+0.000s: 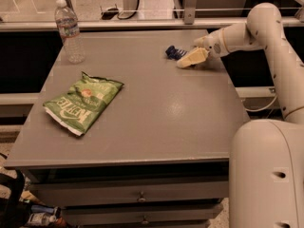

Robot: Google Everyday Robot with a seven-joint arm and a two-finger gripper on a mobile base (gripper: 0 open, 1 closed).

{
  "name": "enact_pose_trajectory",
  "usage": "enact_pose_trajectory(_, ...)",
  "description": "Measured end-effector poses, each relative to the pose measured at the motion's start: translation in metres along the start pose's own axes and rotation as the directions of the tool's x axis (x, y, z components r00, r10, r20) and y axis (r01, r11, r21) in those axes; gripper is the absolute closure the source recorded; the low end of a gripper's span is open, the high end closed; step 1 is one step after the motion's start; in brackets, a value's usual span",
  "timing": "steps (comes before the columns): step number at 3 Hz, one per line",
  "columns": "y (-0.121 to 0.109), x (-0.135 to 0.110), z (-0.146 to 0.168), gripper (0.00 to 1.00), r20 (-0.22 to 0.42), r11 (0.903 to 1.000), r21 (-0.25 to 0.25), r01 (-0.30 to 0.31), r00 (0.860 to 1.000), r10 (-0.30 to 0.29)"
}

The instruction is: Pick rxbar blueberry

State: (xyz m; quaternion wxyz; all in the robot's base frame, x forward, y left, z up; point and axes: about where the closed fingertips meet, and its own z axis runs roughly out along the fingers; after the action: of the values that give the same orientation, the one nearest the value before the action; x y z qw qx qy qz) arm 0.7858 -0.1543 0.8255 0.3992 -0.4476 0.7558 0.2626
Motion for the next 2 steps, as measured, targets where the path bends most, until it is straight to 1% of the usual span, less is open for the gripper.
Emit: enact_pose_trajectory(2,0.0003,-0.0052,-0.0033,0.95,0.000,1.0000,0.000,0.000,1.000,0.000)
